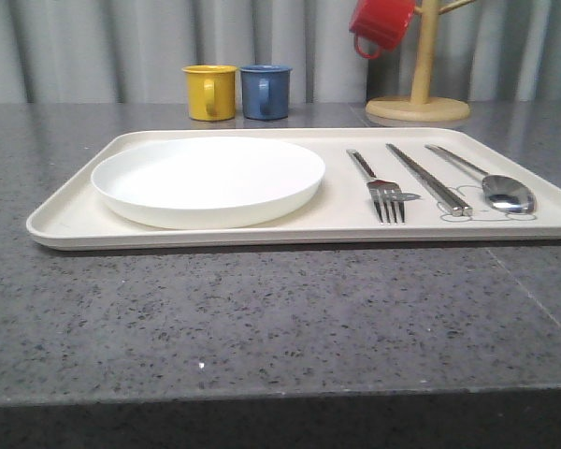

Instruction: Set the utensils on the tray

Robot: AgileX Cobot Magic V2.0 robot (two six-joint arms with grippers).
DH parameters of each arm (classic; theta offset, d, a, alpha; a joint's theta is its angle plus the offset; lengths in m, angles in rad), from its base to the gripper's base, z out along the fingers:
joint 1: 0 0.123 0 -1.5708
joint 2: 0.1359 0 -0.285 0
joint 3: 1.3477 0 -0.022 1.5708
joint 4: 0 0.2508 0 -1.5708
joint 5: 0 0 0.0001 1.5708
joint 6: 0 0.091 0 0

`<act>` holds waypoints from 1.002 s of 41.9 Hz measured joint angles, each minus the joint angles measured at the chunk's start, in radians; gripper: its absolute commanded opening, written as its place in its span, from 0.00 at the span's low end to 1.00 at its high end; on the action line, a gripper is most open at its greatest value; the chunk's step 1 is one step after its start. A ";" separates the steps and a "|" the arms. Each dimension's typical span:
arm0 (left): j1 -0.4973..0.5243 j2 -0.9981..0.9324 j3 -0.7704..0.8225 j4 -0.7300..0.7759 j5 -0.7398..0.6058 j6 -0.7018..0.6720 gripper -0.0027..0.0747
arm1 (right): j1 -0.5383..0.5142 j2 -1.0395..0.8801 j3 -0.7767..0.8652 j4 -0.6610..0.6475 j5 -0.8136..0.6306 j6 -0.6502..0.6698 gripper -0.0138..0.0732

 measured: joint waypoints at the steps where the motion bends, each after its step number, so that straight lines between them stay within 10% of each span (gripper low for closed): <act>1: 0.000 0.000 0.000 0.000 0.000 0.000 0.01 | -0.009 -0.018 0.040 0.002 -0.029 0.000 0.08; 15: 0.000 0.000 0.000 0.000 0.000 0.000 0.01 | -0.069 -0.161 0.372 0.046 -0.284 0.000 0.08; 42: 0.000 0.000 0.000 0.000 0.000 0.000 0.01 | -0.093 -0.165 0.390 0.045 -0.354 0.062 0.08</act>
